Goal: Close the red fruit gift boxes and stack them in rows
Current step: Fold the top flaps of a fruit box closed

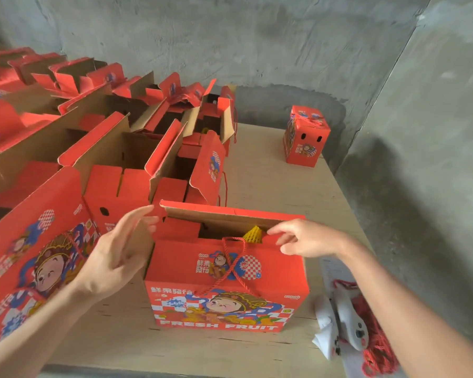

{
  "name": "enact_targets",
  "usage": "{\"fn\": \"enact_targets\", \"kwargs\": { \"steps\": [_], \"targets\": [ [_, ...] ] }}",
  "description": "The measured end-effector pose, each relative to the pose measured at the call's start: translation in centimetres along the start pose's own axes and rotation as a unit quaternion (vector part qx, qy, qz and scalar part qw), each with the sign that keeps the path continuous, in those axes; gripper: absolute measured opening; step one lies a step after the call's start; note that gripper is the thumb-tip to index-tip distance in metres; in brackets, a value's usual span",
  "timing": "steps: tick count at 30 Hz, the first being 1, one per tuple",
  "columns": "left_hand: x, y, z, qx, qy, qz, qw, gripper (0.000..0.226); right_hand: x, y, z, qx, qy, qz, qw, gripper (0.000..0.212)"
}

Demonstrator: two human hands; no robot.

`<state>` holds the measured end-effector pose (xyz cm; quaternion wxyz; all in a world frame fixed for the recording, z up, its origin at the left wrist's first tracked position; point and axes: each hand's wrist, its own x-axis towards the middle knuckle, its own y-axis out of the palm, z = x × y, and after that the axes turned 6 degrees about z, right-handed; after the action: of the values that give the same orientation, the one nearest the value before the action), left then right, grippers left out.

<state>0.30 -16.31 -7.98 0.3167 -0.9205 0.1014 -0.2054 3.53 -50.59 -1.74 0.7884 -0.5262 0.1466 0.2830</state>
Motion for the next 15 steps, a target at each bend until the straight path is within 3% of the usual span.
{"fn": "enact_targets", "kwargs": {
  "steps": [3, 4, 8, 13, 15],
  "targets": [
    [0.4, -0.8, 0.9, 0.103, -0.003, -0.080, 0.991, 0.038, 0.5, -1.8, 1.3, -0.162, 0.022, 0.044, 0.986, 0.045],
    [0.6, -1.0, 1.2, 0.144, -0.014, -0.070, 0.987, 0.030, 0.8, -2.1, 1.7, -0.197, 0.026, 0.039, 0.979, 0.042],
    [1.2, -2.3, 1.3, 0.217, -0.068, 0.030, 0.973, 0.032, 2.5, -1.6, 2.6, -0.225, 0.023, -0.021, 0.974, 0.037],
    [3.4, -2.9, -0.6, 0.132, -0.037, 0.085, 0.987, 0.035, 2.8, -2.0, 2.0, -0.163, 0.020, 0.121, 0.979, 0.079],
    [4.5, -2.7, -1.3, 0.098, -0.054, 0.108, 0.988, 0.034, 2.4, -2.1, 1.7, -0.183, -0.016, 0.137, 0.973, 0.090]
  ]
}}
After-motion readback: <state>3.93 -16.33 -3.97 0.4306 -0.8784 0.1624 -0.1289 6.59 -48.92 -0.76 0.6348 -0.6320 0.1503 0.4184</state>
